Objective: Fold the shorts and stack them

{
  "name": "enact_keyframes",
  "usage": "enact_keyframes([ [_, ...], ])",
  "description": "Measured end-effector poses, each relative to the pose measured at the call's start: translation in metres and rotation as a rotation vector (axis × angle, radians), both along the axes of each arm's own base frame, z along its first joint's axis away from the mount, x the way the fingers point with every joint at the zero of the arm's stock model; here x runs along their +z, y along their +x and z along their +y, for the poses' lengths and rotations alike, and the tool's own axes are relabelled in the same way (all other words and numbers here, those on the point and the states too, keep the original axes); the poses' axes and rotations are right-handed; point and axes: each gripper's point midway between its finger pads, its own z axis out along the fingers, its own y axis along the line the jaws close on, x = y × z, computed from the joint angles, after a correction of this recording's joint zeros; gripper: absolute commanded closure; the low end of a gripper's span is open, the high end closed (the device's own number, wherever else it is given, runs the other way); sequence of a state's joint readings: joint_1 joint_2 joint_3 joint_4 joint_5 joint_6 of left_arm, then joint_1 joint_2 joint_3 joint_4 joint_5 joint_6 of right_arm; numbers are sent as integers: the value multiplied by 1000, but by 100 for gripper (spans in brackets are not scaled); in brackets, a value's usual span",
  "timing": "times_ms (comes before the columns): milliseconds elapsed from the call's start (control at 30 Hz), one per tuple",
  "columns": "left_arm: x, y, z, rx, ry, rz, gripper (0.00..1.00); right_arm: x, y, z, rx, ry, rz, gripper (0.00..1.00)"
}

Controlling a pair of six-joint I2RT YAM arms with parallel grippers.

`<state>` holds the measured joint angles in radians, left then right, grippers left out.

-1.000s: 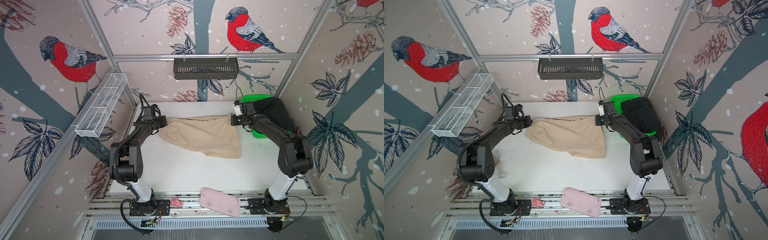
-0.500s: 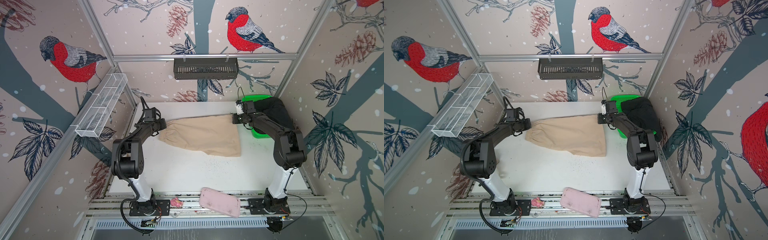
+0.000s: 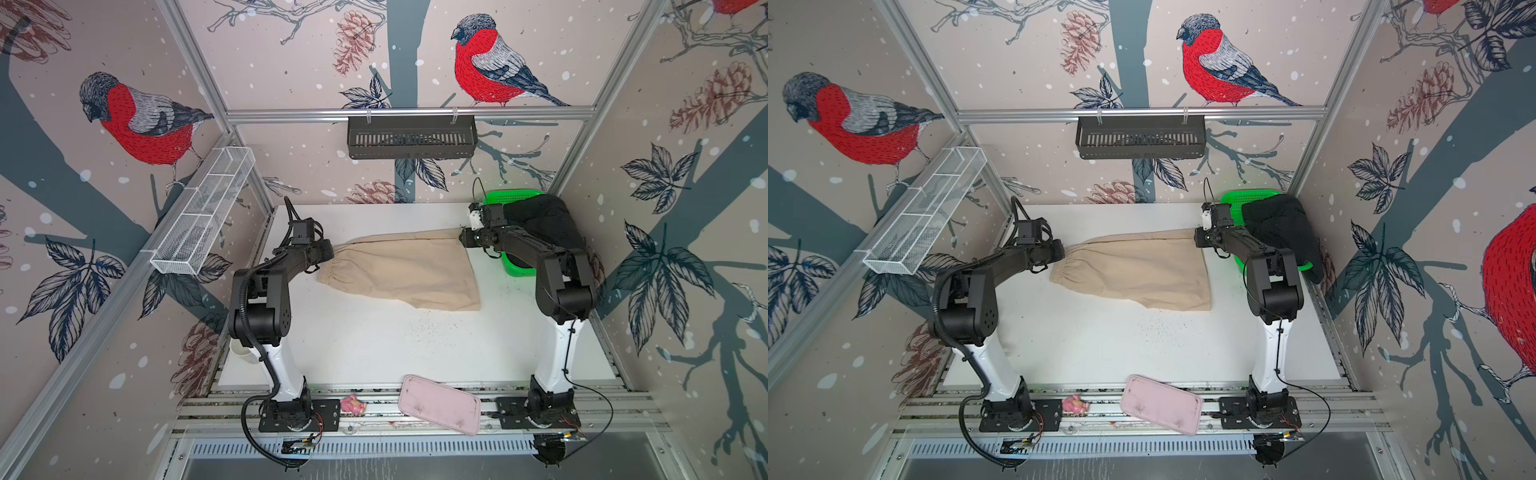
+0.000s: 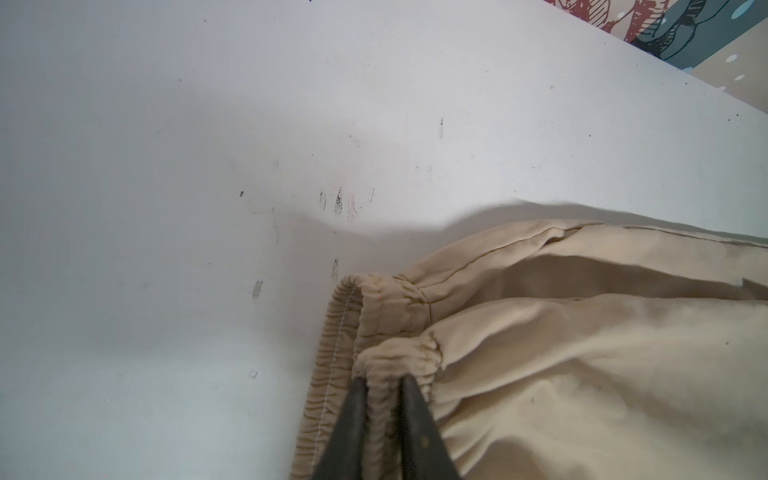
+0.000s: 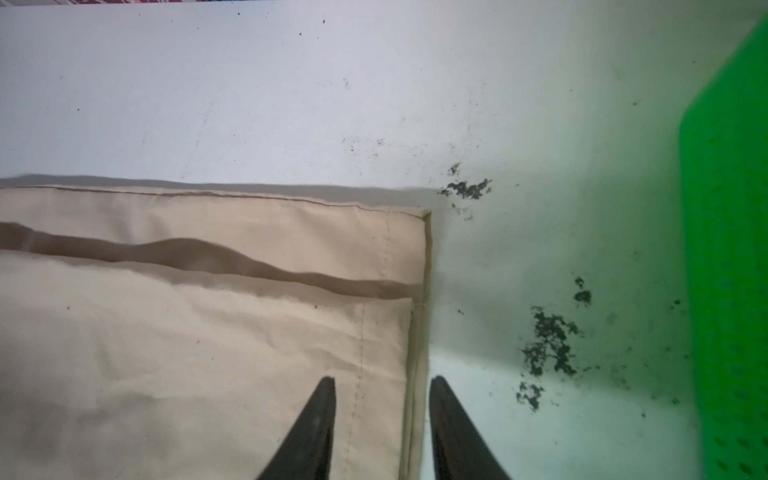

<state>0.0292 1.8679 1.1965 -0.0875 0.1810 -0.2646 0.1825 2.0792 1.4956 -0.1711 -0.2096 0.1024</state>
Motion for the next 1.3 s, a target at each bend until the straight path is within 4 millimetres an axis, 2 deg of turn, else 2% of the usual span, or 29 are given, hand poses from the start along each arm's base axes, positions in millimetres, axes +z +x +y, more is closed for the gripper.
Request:
enact_keyframes([
  [33,3,2,0,0,-1,-7,17,0,0,0,1,1,-1,47],
  [167,22,9,0,14,-15,-38,11,10,-5,0,2,5,-15,39],
  [233,39,10,0,16,-15,-64,3,21,-12,-2,1,9,-28,35],
  [333,67,7,0,24,-21,-110,3,30,-24,-1,1,16,-35,31],
  [400,79,5,-6,10,-24,-131,3,21,-44,0,-6,21,4,29],
  [467,82,0,-20,-30,-42,-135,3,7,-69,2,-7,21,58,27],
  [600,66,-14,-53,-127,-76,-97,3,-13,-123,-4,-40,28,148,26],
  [700,52,-22,-73,-189,-86,-71,3,-21,-147,-12,-78,16,172,27],
  [767,39,-27,-82,-221,-80,-53,3,-28,-163,-11,-86,24,190,28],
  [867,22,-32,-85,-238,-66,-23,3,-35,-179,-8,-90,18,199,32],
  [967,18,-29,-84,-234,-59,-37,3,-39,-189,-1,-91,3,202,32],
  [1100,10,-17,-86,-243,-50,-64,3,-38,-190,-6,-120,-64,183,29],
  [1233,-3,-6,-86,-248,-37,-61,3,-14,-187,-17,-163,-108,123,22],
  [1300,-8,-6,-86,-247,-36,-52,3,7,-187,-7,-133,-97,73,18],
])
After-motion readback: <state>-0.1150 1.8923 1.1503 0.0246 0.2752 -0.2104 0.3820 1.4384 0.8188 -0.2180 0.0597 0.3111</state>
